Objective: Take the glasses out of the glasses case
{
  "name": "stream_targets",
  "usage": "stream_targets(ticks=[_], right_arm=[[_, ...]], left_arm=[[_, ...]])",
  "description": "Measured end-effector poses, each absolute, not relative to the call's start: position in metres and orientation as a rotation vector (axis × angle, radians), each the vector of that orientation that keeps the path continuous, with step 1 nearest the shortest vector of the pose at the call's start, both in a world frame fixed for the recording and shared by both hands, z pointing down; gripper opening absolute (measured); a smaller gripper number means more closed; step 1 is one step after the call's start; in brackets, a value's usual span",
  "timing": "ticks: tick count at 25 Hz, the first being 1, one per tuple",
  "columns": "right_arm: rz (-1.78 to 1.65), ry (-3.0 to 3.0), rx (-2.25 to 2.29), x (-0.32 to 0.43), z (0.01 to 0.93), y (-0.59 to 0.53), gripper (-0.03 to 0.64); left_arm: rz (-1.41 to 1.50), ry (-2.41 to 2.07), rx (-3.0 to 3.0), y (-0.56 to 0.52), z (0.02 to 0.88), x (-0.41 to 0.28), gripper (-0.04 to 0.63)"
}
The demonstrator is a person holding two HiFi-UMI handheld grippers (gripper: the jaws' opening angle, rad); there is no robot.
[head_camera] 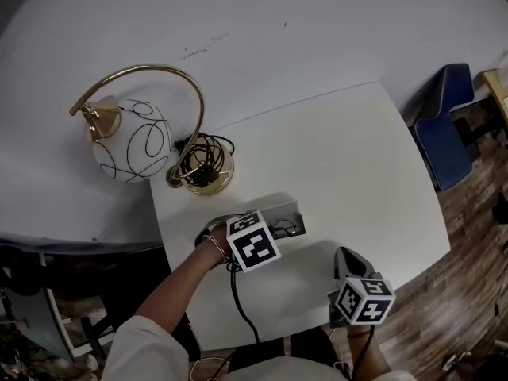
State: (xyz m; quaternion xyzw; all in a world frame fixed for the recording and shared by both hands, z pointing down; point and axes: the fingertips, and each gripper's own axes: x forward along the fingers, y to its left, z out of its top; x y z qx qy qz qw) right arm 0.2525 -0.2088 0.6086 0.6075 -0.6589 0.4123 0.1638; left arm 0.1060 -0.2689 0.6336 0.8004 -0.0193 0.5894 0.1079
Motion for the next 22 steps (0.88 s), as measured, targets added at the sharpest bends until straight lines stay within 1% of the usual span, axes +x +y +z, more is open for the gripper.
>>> stream_targets(ticks=[12,22], right_arm=[[1.174,-1.877,1.748,0.26,0.604,-0.206,0.032],[1.138,-1.909,1.733,0.252,0.593,-0.208,0.032]], left_arm=[[1.575,-0.178,2.423,-0.272,0.623,0.102,0.025],[1.423,-0.38,2.572,-0.289,0.597,0.105,0.025]])
